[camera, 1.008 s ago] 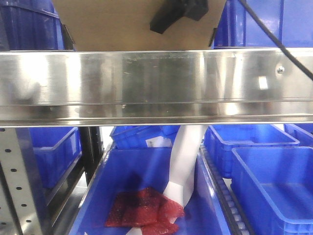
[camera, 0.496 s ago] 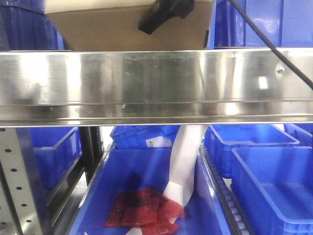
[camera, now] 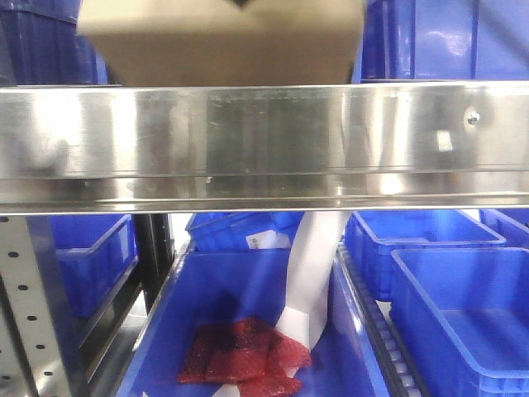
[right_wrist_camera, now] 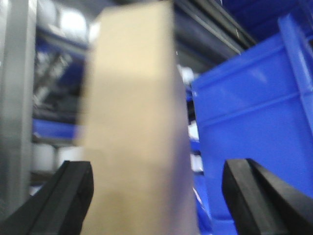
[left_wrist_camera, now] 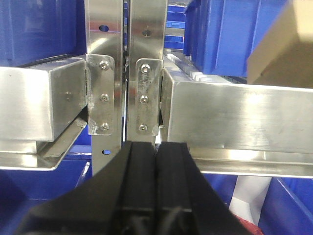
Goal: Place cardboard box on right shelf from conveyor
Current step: 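Lower the box onto the upper shelf rollers beside the blue bin, then open the right gripper to release the box on the shelf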
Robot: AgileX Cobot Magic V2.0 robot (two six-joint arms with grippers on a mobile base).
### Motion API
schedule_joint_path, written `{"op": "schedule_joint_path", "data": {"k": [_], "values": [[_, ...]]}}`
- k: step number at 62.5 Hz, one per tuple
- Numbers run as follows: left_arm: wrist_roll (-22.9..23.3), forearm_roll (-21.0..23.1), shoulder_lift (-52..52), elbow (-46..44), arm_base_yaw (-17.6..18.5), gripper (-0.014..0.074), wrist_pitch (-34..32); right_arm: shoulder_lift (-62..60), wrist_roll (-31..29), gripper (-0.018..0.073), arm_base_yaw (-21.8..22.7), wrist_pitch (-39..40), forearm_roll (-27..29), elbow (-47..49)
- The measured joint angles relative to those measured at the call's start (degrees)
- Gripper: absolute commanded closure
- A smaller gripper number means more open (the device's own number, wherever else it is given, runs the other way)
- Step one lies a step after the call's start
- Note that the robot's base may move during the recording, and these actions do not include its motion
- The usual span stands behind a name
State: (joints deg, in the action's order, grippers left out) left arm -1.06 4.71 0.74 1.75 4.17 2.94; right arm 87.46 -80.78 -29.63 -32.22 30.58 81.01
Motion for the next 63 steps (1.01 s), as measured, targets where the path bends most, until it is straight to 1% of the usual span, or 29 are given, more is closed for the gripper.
{"op": "schedule_joint_path", "data": {"k": [6,11,20,23,27,31,33,42,48,54,63], "values": [[0.0,0.0,0.0,0.0,0.0,0.0715,0.0,-2.0,2.0,-0.0065,0.0,-2.2,2.5,0.0],[0.0,0.0,0.0,0.0,0.0,0.0715,0.0,-3.7,5.9,-0.0062,0.0,-3.1,3.9,0.0],[0.0,0.0,0.0,0.0,0.0,0.0715,0.0,-5.9,18.0,-0.0060,0.0,-2.6,4.7,0.0],[0.0,0.0,0.0,0.0,0.0,0.0715,0.0,-6.5,22.9,-0.0037,0.0,-1.7,4.7,0.0],[0.0,0.0,0.0,0.0,0.0,0.0715,0.0,-7.1,30.0,0.0030,0.1,-0.4,3.9,0.0],[0.0,0.0,0.0,0.0,0.0,0.0715,0.0,-7.7,37.1,0.0133,0.1,0.7,1.8,0.0],[0.0,0.0,0.0,0.0,0.0,0.0715,0.0,-8.1,41.0,0.0196,0.1,1.2,0.1,-0.1],[0.0,0.0,0.0,0.0,0.0,0.0715,0.0,-10.3,52.7,0.0509,1.4,2.9,-6.5,-3.0],[0.0,0.0,0.0,0.0,0.0,0.0715,0.0,-12.7,59.8,0.0503,2.8,4.7,-10.3,-6.9],[0.0,0.0,0.0,0.0,0.0,0.0715,0.0,-15.9,65.9,0.0503,4.0,7.8,-12.5,-11.7],[0.0,0.0,0.0,0.0,0.0,0.0715,0.0,-20.6,72.0,0.0503,4.5,14.0,-13.1,-18.6]]}}
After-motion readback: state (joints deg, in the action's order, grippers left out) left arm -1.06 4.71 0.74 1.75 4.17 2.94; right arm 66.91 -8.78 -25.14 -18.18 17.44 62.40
